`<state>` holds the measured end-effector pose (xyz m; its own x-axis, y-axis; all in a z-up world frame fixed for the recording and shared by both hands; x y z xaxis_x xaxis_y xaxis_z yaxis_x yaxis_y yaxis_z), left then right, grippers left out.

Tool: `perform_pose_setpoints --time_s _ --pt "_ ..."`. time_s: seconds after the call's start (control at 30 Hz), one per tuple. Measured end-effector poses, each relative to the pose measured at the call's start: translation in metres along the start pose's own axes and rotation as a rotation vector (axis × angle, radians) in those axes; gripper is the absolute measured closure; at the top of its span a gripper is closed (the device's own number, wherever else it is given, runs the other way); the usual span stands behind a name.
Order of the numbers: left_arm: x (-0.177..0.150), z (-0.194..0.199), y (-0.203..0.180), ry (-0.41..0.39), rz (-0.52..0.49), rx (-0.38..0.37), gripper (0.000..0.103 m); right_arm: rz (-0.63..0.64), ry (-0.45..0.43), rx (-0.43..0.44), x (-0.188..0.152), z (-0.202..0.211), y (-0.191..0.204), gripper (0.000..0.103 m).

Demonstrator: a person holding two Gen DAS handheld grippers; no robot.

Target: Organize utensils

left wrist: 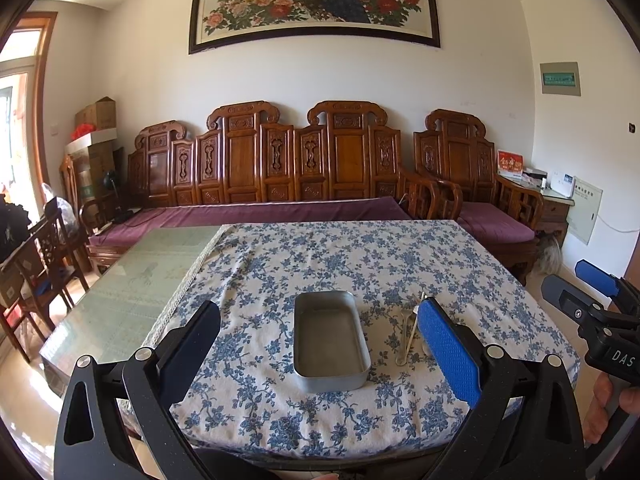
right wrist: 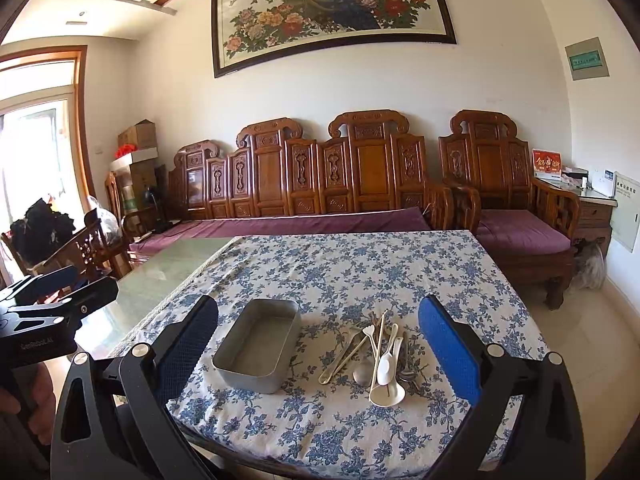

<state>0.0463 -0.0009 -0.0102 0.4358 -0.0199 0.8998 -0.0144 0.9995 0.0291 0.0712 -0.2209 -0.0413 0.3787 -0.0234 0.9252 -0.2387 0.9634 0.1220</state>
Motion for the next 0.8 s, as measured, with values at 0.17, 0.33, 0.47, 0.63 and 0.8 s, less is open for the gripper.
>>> perform_pose_setpoints --time_s 0.17,0.33,0.47,0.63,0.8 --pt "-0.0001 -0.0017 0.0008 0.002 0.001 0.003 0.008 0.0 0.001 0.005 0.0005 0.0031 -0.0028 0.003" --pt "-0.0019 -0.0036 0.0005 0.002 0.0 0.007 0.008 -0.001 0.0 0.005 -0.0002 0.003 -0.004 0.003" --pt "-0.0024 -0.0042 0.0004 0.002 0.0 0.008 0.008 -0.002 0.0 0.006 0.0002 0.003 -0.0035 0.003" --pt "-0.003 -0.0052 0.0009 0.002 0.0 0.008 0.008 -0.002 0.0 0.005 0.0001 0.0029 -0.0036 0.003" --pt "-0.003 -0.0054 0.001 0.001 -0.001 0.008 0.008 -0.002 0.0 0.006 0.0006 0.0027 -0.0028 0.003"
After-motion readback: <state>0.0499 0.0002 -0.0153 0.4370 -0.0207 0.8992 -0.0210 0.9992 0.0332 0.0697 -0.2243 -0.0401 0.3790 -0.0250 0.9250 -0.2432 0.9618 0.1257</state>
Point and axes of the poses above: each gripper's, at about its wrist camera, not at the fingertips, and z roughly against the way its jaws point, y to its left, x to its top, the point moved 6 cm from there along -z, roughly the way its jaws point, and after that the axes turned 1 degree about x, right-handed, at the moved point
